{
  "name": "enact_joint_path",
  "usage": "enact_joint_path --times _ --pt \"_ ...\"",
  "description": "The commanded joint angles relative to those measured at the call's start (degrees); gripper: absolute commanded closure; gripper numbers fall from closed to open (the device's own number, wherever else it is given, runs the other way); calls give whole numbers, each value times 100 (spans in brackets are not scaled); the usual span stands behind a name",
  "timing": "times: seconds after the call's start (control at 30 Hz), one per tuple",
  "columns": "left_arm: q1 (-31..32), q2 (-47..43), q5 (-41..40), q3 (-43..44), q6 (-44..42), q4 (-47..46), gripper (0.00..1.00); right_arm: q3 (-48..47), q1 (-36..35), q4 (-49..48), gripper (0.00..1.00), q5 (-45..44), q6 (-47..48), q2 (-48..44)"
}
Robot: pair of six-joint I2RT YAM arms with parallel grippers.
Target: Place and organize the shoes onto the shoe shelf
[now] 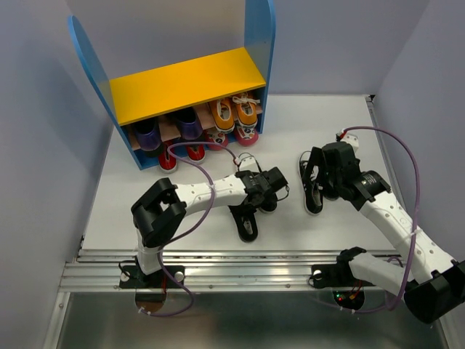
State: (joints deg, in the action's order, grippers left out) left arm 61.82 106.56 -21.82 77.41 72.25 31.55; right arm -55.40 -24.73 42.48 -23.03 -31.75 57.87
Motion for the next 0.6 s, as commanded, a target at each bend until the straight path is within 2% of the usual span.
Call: enact_joint_path --times 0.0,0.23,0.57 --pt "102 -373 -419 239 44 651 21 -50 -5 -91 0 79 -16 -47" --pt "102 39 -402 538 44 756 25 -59 -5 -100 0 88 28 -65" --pt "93 84 -472 653 26 598 25 -41 -5 -91 0 132 63 -100"
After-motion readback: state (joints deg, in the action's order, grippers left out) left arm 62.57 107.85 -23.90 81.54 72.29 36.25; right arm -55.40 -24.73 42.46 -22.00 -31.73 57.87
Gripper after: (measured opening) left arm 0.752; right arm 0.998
